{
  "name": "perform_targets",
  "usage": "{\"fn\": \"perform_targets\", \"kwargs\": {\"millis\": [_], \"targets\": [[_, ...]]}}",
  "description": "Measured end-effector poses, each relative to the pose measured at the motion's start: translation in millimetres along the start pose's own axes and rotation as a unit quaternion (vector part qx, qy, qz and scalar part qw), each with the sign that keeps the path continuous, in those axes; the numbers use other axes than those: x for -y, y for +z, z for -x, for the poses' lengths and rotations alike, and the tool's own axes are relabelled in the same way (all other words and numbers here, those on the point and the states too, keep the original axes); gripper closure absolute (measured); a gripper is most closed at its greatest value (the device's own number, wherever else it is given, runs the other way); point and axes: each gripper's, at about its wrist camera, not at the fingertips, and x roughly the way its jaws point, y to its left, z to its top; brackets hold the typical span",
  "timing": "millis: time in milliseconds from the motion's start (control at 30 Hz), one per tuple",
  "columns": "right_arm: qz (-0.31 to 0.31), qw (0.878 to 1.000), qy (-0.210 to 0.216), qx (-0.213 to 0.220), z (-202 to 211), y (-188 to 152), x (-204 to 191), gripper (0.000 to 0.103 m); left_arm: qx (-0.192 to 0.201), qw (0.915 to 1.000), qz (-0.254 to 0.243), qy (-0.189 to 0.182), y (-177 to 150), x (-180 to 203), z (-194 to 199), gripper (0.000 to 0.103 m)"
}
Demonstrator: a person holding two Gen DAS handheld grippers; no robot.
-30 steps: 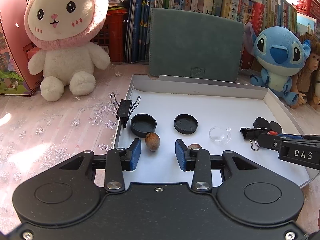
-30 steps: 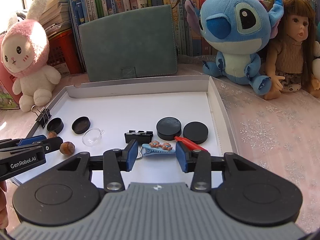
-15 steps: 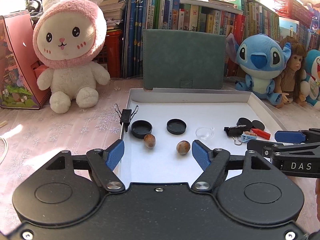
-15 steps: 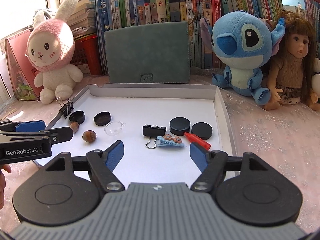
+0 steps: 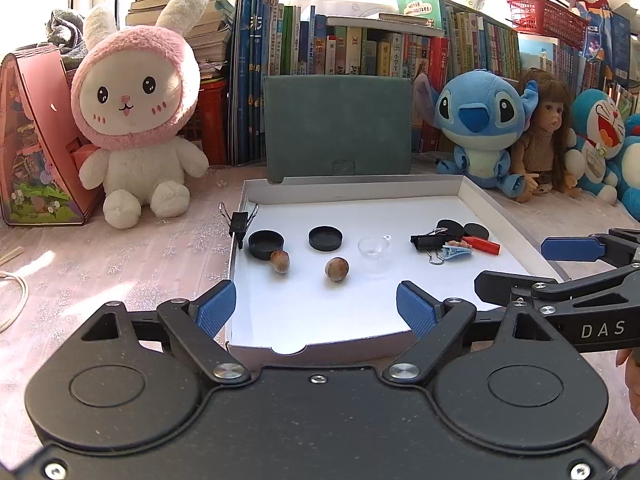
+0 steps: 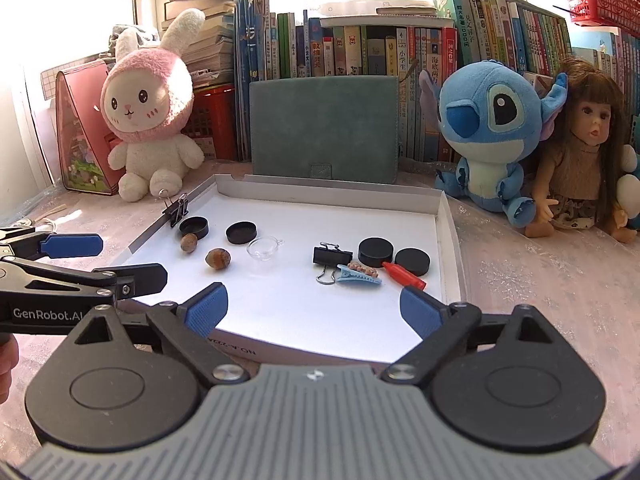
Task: Organize rigid objects
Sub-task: 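Withdraw both grippers from the tray toward the red crayon and second hair clip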
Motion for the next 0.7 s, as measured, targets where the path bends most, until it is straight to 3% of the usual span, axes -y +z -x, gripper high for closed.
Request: {"fn": "perform_targets", "kwargs": {"millis": [233, 700], "targets": [[0.030, 0.999, 0.001, 0.018, 20, -13, -11, 0.000, 0.002, 0.9999, 0.008, -0.007, -15, -2, 16, 0.015], [0.004, 0.999, 0.026, 0.022, 45, -47, -7, 0.000, -0.011, 0.9996, 0.021, -0.017, -52, -5, 37, 0.013]]}}
